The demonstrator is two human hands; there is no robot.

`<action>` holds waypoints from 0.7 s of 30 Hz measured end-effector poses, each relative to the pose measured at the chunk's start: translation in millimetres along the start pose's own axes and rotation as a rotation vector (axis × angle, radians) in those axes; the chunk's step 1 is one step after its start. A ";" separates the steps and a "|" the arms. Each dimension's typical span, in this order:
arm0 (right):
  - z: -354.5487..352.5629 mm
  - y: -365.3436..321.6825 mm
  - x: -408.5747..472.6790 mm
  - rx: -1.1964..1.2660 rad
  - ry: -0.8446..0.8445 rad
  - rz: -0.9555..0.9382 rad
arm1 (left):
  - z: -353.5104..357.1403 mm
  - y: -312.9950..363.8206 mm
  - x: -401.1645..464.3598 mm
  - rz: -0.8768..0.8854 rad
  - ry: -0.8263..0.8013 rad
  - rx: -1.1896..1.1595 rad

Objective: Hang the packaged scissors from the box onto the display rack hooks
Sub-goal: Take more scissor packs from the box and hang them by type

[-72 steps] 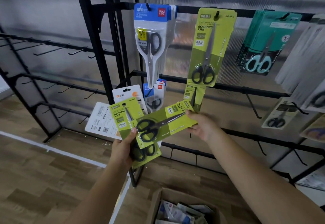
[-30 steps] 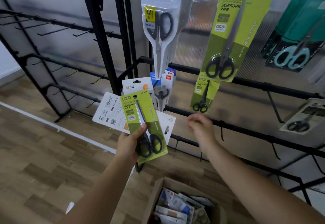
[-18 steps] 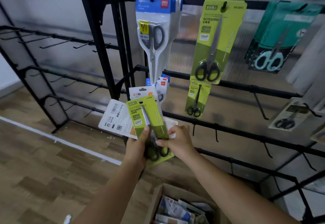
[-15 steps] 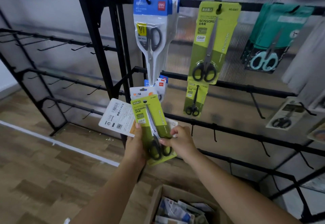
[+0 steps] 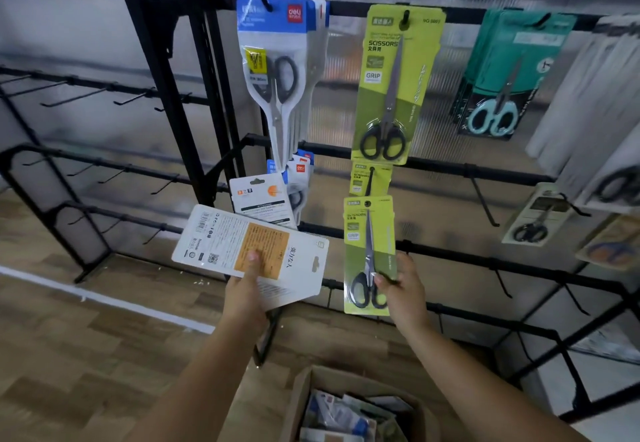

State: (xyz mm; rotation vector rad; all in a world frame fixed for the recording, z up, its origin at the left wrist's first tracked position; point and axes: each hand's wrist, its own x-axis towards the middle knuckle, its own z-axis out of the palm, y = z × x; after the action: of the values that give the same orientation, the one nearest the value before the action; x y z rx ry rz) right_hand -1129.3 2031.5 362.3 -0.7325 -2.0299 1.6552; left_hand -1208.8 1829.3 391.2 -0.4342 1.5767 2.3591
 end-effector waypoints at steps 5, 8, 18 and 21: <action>-1.1 2.5 3.8 -0.077 0.003 -0.114 | -4.5 -3.4 7.5 -0.011 0.001 0.032; 8.5 -7.9 22.0 -0.108 0.070 -0.034 | -6.7 -4.1 12.0 -0.005 -0.003 0.041; 42.7 -48.1 31.2 -0.086 -0.315 0.236 | -7.7 -4.9 16.8 -0.025 -0.053 -0.024; 52.7 -49.5 10.4 0.101 -0.438 0.267 | -5.9 -8.5 13.4 -0.047 -0.078 -0.009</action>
State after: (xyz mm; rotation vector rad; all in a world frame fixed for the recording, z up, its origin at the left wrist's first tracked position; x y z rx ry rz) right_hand -1176.7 1990.6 399.9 -0.6740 -2.1841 2.2164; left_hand -1217.3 1827.7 376.6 -0.3720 1.5049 2.3204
